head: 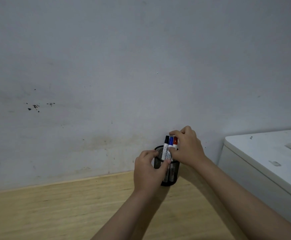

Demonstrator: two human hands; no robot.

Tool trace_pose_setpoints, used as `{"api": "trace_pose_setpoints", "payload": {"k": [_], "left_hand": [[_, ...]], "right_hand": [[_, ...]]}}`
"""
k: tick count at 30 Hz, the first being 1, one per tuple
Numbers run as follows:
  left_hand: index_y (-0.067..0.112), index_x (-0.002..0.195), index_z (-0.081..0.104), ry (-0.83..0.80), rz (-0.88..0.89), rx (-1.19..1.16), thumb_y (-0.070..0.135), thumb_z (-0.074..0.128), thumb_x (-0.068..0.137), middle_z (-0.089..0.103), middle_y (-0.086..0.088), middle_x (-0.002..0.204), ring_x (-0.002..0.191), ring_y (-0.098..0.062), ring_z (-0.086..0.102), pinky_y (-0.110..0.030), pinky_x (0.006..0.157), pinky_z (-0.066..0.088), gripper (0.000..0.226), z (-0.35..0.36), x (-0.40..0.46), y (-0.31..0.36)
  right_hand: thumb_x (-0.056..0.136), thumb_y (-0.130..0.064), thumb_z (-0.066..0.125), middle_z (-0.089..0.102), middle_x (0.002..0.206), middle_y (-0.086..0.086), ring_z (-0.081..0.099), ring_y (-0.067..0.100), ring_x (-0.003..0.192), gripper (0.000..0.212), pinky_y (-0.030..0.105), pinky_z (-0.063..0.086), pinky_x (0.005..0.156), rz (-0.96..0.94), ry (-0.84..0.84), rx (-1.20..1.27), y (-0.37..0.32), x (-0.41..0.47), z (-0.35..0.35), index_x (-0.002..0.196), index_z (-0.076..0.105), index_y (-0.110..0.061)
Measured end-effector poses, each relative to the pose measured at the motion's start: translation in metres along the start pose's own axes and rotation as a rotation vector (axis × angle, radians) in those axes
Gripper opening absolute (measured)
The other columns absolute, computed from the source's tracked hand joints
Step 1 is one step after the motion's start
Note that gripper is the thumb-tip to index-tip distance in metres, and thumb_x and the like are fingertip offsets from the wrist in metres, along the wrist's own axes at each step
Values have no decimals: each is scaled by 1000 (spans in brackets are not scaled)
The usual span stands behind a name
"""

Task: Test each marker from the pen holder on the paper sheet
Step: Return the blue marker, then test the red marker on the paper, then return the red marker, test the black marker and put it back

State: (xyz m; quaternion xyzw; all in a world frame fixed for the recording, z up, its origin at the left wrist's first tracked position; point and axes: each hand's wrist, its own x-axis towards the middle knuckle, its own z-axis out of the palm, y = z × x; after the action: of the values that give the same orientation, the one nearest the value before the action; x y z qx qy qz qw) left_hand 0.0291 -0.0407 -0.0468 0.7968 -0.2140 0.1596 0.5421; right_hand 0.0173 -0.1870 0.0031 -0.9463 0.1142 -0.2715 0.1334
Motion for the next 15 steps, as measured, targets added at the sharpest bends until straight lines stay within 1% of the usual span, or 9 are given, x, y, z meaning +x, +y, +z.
{"api": "trace_pose_setpoints", "payload": {"k": [3,5,8,10,11,12,13,14,15], "left_hand": [[16,107,67,-5,5,13,44,73,71,63,9,109,102,-16,56,-32,84,51,46,-1,-1,1],[17,108,67,-12,-4,26,46,72,71,63,9,111,103,-16,56,-33,85,51,47,-2,0,2],[18,110,64,-51,-13,40,49,69,71,63,7,114,107,-16,55,-35,87,51,50,-3,-1,3],[20,114,61,-96,-40,28,48,69,70,62,7,118,110,-16,54,-37,90,50,53,-7,-2,6],[20,116,60,-114,-63,17,46,70,71,62,7,119,109,-17,54,-37,90,50,52,-9,-2,8],[21,117,59,-129,-86,5,44,69,73,62,8,118,108,-17,55,-34,89,49,50,-12,-3,10],[21,116,59,-137,-99,-11,41,68,75,62,10,114,104,-16,55,-31,86,48,46,-16,-5,14],[20,114,60,-137,-108,-38,38,67,78,62,10,110,100,-13,56,-27,81,47,41,-21,-7,19],[19,112,60,-132,-125,-82,34,65,81,63,10,106,94,-11,58,-23,75,46,35,-27,-9,26]], "right_hand": [[73,-35,68,41,98,2,46,24,96,40,35,43,77,-30,33,-34,-2,0,-1,111,63,-24],[74,-39,68,44,94,2,47,23,91,32,34,41,74,-48,98,-31,-5,0,-3,101,66,-23],[75,-34,68,51,84,0,49,21,81,17,33,40,70,-54,199,45,-11,-3,-6,81,64,-19],[74,-26,69,59,74,-1,54,18,74,14,33,44,68,-40,201,184,-17,-7,-10,70,60,-16],[73,-21,70,62,68,-1,56,13,68,13,30,46,66,-14,183,287,-21,-10,-12,67,60,-14],[72,-16,71,64,65,-1,57,5,62,11,20,47,62,15,163,387,-24,-13,-15,67,62,-13],[72,-13,72,66,64,0,58,1,60,9,10,44,59,33,157,459,-28,-16,-17,68,64,-11],[72,-11,73,67,65,1,59,-2,61,7,5,42,58,33,175,504,-32,-20,-20,72,67,-11],[72,-10,74,68,68,0,60,-3,66,7,3,41,60,20,209,537,-36,-24,-24,75,69,-11]]}}
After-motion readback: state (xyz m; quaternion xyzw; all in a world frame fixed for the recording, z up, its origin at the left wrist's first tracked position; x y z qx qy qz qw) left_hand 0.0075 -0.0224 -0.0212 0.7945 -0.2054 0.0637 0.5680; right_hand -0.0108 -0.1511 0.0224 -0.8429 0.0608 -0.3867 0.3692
